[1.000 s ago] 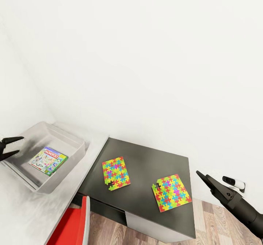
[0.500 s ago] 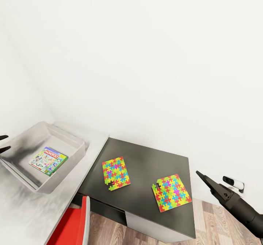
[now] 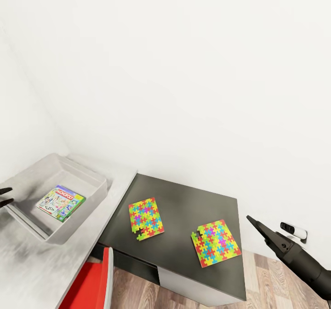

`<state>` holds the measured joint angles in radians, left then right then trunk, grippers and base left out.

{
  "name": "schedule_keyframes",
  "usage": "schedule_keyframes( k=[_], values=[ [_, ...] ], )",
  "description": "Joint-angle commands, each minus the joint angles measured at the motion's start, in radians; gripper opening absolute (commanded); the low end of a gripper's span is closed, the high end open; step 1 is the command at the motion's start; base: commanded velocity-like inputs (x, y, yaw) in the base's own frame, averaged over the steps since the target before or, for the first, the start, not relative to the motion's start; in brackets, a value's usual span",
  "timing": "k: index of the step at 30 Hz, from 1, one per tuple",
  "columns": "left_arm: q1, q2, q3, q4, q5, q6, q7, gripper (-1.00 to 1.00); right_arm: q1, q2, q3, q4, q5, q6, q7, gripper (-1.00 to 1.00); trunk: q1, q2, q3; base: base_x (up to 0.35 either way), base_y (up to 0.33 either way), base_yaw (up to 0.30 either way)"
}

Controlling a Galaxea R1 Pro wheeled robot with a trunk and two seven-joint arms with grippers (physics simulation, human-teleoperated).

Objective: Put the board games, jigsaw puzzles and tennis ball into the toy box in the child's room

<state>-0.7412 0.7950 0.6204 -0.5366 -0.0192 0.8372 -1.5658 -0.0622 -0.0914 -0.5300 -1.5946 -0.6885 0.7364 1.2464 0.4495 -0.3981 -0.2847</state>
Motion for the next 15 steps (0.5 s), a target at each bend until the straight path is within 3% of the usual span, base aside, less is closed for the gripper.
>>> schedule_keyframes(
  k=[1,15],
  values=[
    [0.008,-0.002,0.001,0.003,-0.001,0.004,-0.005,1.0,-0.001,-0.001,0.0,0.0,-0.003,0.008,0.0,1.0,0.001,-0.002,-0.002,0.0,0.0,0.0],
    [0.063,-0.015,0.002,0.037,0.004,-0.064,-0.005,1.0,-0.001,0.005,0.001,-0.002,-0.003,0.005,0.001,1.0,0.001,-0.002,-0.001,0.0,0.0,-0.004]
  ],
)
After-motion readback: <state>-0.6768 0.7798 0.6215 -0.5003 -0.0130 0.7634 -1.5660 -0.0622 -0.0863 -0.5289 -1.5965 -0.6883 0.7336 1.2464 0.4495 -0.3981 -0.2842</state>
